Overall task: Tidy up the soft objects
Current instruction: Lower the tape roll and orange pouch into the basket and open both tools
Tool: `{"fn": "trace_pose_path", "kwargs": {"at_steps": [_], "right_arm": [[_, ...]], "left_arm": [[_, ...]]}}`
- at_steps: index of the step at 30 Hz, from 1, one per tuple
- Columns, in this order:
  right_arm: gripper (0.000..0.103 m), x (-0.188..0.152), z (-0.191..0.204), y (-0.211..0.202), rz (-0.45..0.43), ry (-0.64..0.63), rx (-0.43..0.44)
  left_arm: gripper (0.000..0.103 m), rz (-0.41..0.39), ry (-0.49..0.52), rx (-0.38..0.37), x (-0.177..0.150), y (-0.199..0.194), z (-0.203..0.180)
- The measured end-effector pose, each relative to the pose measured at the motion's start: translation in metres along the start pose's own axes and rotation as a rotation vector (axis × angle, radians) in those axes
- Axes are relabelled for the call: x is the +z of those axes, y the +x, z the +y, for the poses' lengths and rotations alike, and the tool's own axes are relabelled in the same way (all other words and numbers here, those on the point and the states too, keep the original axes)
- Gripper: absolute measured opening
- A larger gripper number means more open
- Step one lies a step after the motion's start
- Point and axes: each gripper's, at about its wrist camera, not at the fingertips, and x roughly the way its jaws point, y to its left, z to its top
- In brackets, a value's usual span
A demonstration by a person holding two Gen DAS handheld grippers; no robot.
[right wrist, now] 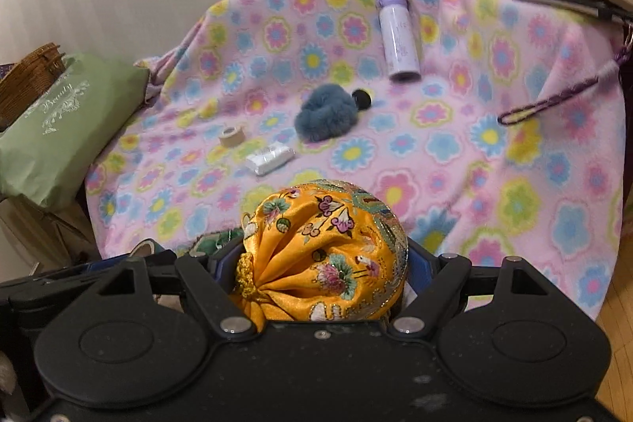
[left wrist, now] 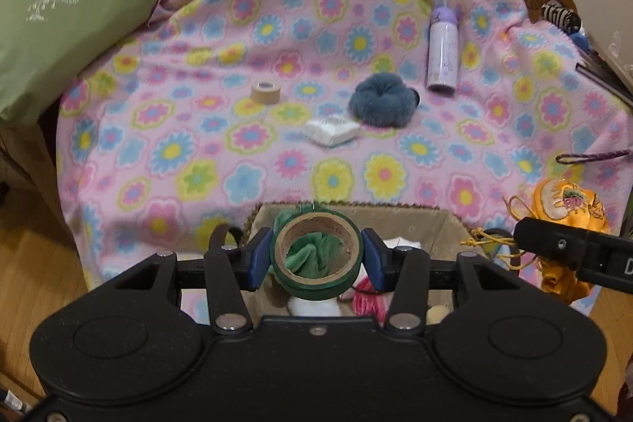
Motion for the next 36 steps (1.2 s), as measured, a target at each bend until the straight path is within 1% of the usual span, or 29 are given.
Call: {"fn": "trace_pose_path", "kwargs": {"at_steps": [6, 9, 20, 23, 24, 27, 36], "right_arm": [[0.08, 0.001, 0.002, 0.013, 0.079, -0.011, -0.009], [0.08, 0.001, 0.003, 0.017, 0.098, -0.014, -0.014], [0.081, 0.005, 0.013, 0.01, 0.065, -0.074, 0.003], [0.082, 0.004, 0.011, 0.008, 0.06, -0.08, 0.015], [0.083, 0.004, 0.011, 0.007, 0.055, -0.081, 0.021], [0.09, 0.005, 0.012, 0.004, 0.041, -0.092, 0.03], [0.09, 0.006, 0.011, 0.002, 0.029, -0.092, 0.021]], "left_arm": [[0.048, 0.047, 0.005, -0.025, -0.007, 0.007, -0.003], [0.048, 0.061, 0.008, -0.026, -0.008, 0.009, -0.004], [0.048, 0.063, 0.005, -0.017, -0.007, 0.01, -0.003], [0.051, 0.06, -0.001, -0.011, -0.006, 0.01, -0.002], [0.054, 0.059, -0.002, -0.01, -0.006, 0.009, -0.002], [0.055, 0.058, -0.001, -0.008, -0.006, 0.009, -0.002], [0.055, 0.057, 0.008, 0.003, -0.006, 0.008, -0.004]]}}
